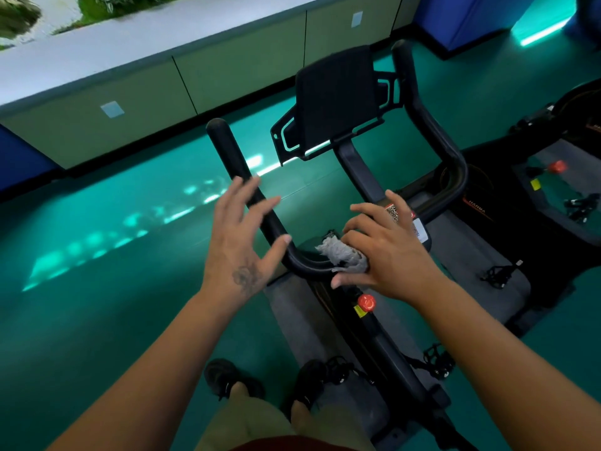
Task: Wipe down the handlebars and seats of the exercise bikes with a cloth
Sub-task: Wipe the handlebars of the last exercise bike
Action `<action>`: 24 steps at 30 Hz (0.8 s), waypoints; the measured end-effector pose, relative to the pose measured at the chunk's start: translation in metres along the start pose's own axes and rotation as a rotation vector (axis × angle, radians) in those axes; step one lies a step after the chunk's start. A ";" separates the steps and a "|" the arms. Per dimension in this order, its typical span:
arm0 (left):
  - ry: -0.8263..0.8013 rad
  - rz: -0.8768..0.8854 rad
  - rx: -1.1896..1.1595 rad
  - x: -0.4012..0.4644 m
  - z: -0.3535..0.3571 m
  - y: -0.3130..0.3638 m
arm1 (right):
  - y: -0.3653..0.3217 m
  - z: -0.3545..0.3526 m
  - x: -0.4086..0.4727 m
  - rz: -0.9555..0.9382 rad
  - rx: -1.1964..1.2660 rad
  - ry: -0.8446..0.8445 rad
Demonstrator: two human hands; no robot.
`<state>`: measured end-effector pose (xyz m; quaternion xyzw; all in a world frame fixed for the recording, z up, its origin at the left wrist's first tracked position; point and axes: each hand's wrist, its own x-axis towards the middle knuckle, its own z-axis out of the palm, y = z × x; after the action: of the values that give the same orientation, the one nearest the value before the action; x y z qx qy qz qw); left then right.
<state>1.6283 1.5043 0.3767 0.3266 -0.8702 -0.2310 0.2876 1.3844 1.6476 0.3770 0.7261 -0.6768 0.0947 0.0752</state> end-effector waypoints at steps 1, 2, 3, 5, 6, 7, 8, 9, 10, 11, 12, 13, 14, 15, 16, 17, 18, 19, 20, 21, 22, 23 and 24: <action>-0.038 0.078 -0.011 -0.004 0.001 0.001 | -0.005 0.002 0.001 -0.002 0.005 0.001; -0.082 0.126 -0.038 -0.008 0.003 0.001 | -0.010 0.003 0.002 -0.003 0.013 0.000; -0.118 0.148 -0.061 -0.011 0.004 0.000 | -0.014 0.004 0.002 -0.003 0.026 -0.001; -0.149 0.148 -0.084 -0.014 0.007 -0.001 | -0.016 0.002 0.002 0.003 0.057 -0.010; -0.150 0.139 -0.096 -0.014 0.007 -0.001 | -0.015 0.000 0.002 0.013 0.075 -0.021; -0.151 0.126 -0.111 -0.014 0.007 -0.001 | -0.012 -0.003 0.001 0.023 0.091 -0.030; -0.154 0.110 -0.126 -0.013 0.007 -0.001 | -0.006 -0.006 0.000 0.032 0.096 -0.032; -0.160 0.092 -0.140 -0.012 0.007 -0.001 | 0.001 -0.009 -0.001 0.035 0.084 -0.025; -0.164 0.076 -0.151 -0.012 0.006 -0.001 | 0.009 -0.012 -0.003 0.033 0.062 -0.017; -0.167 0.062 -0.164 -0.012 0.006 -0.001 | 0.017 -0.014 -0.005 0.028 0.045 -0.016; -0.168 0.052 -0.179 -0.012 0.007 -0.001 | 0.023 -0.016 -0.006 0.023 0.038 -0.021; -0.167 0.044 -0.194 -0.013 0.008 0.000 | 0.027 -0.017 -0.008 0.016 0.039 -0.024; -0.164 0.037 -0.208 -0.014 0.008 0.000 | 0.030 -0.018 -0.008 0.010 0.047 -0.020; -0.161 0.030 -0.222 -0.014 0.008 0.000 | 0.030 -0.017 -0.008 0.004 0.058 -0.008; -0.161 0.022 -0.234 -0.015 0.009 -0.001 | 0.029 -0.016 -0.007 0.000 0.071 0.007; -0.163 0.015 -0.242 -0.015 0.009 -0.001 | 0.025 -0.013 -0.005 -0.005 0.086 0.022; -0.168 0.012 -0.246 -0.015 0.008 -0.001 | 0.019 -0.011 -0.003 -0.010 0.101 0.034; -0.171 0.009 -0.250 -0.016 0.008 -0.001 | 0.012 -0.007 -0.001 -0.018 0.114 0.039; -0.171 0.004 -0.255 -0.016 0.008 -0.001 | 0.005 -0.004 0.002 -0.028 0.126 0.034; -0.168 -0.001 -0.260 -0.016 0.009 -0.001 | -0.003 -0.001 0.004 -0.035 0.135 0.020; -0.166 -0.004 -0.262 -0.016 0.009 -0.001 | -0.009 0.001 0.005 -0.035 0.139 0.000; -0.166 -0.005 -0.262 -0.016 0.009 -0.001 | -0.012 0.002 0.006 -0.028 0.139 -0.018; -0.167 -0.007 -0.261 -0.016 0.009 -0.001 | -0.013 0.001 0.006 -0.017 0.135 -0.032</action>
<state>1.6332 1.5170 0.3640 0.2691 -0.8524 -0.3696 0.2536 1.3975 1.6420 0.3777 0.7367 -0.6638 0.1280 0.0161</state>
